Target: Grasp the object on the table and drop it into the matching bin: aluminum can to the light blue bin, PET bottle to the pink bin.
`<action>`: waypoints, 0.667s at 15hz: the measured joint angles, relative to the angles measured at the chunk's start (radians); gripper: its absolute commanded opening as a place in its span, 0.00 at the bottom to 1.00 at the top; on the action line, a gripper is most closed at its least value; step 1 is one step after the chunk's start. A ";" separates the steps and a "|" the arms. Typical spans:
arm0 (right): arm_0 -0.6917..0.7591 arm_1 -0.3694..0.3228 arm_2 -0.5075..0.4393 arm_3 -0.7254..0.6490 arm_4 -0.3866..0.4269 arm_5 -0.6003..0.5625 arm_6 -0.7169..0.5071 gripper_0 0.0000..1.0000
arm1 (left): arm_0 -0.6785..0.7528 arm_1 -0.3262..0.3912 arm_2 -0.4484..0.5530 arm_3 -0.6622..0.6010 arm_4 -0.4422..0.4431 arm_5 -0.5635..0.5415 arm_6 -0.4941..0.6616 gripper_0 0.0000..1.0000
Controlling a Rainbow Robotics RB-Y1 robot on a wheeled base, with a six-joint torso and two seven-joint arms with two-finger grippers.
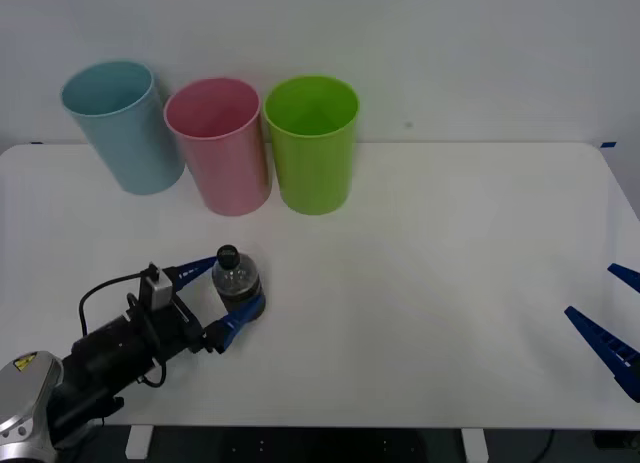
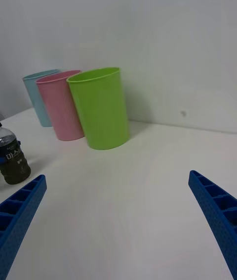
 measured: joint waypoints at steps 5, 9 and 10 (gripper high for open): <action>0.000 0.000 0.000 0.000 0.000 0.000 0.000 1.00 | -0.014 -0.010 -0.005 0.000 -0.023 0.014 -0.002 1.00; 0.000 0.000 0.000 0.000 0.000 0.000 0.000 1.00 | -0.017 -0.010 -0.005 0.000 -0.026 0.014 -0.002 0.93; 0.000 0.000 0.000 0.000 0.000 0.000 0.000 1.00 | -0.017 -0.010 -0.005 0.000 -0.026 0.014 -0.002 0.17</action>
